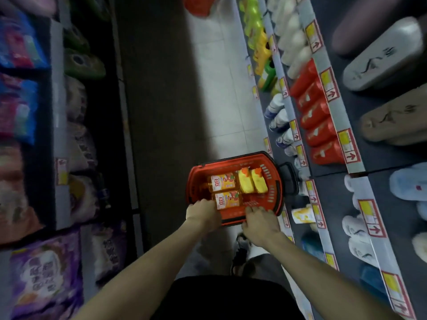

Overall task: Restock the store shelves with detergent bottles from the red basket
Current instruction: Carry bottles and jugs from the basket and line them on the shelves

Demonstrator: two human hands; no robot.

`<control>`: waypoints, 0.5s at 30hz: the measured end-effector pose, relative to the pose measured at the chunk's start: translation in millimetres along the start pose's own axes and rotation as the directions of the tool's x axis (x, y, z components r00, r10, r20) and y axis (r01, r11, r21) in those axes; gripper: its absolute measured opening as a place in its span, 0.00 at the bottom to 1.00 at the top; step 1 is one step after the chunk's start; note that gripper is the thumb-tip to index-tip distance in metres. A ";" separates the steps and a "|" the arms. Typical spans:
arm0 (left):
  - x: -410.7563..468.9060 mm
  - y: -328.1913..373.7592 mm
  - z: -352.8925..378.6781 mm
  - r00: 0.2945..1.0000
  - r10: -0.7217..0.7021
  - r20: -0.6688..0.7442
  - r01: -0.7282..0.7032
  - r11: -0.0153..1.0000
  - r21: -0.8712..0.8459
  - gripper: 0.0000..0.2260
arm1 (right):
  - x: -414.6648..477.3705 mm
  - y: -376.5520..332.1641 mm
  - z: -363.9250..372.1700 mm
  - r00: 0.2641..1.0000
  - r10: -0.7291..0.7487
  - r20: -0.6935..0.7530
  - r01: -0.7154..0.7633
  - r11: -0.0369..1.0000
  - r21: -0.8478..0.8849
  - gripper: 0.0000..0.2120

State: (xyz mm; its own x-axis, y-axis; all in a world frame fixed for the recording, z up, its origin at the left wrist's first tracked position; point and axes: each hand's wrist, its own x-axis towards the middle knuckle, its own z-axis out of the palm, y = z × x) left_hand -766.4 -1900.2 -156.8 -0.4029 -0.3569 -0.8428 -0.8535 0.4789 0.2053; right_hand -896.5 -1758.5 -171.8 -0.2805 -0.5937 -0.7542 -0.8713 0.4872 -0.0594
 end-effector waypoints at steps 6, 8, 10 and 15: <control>81.8 -5.2 -19.7 0.989 0.103 0.109 -0.116 0.986 0.121 0.15 | 50.4 -7.3 -6.2 0.986 0.149 0.074 -0.156 0.984 0.087 0.22; 106.8 -8.1 -23.9 0.987 0.123 0.106 -0.136 0.981 0.135 0.15 | 70.3 -6.2 -8.6 0.982 0.178 0.069 -0.185 0.976 0.115 0.20; 129.7 -11.6 -23.6 0.988 0.110 0.113 -0.125 0.983 0.137 0.15 | 90.4 -2.4 -7.2 0.977 0.195 0.079 -0.205 0.970 0.131 0.19; 185.2 -19.5 -5.8 0.991 0.030 0.127 -0.037 0.998 0.056 0.13 | 143.6 13.6 6.7 0.972 0.205 0.114 -0.221 0.962 0.162 0.20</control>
State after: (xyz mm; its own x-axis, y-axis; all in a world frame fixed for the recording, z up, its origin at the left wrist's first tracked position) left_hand -826.3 -1980.3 -314.0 -0.3831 -0.2375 -0.8927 -0.8180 0.5360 0.2085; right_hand -946.0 -1832.9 -285.3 -0.4052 -0.4048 -0.8197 -0.7105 0.7037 0.0038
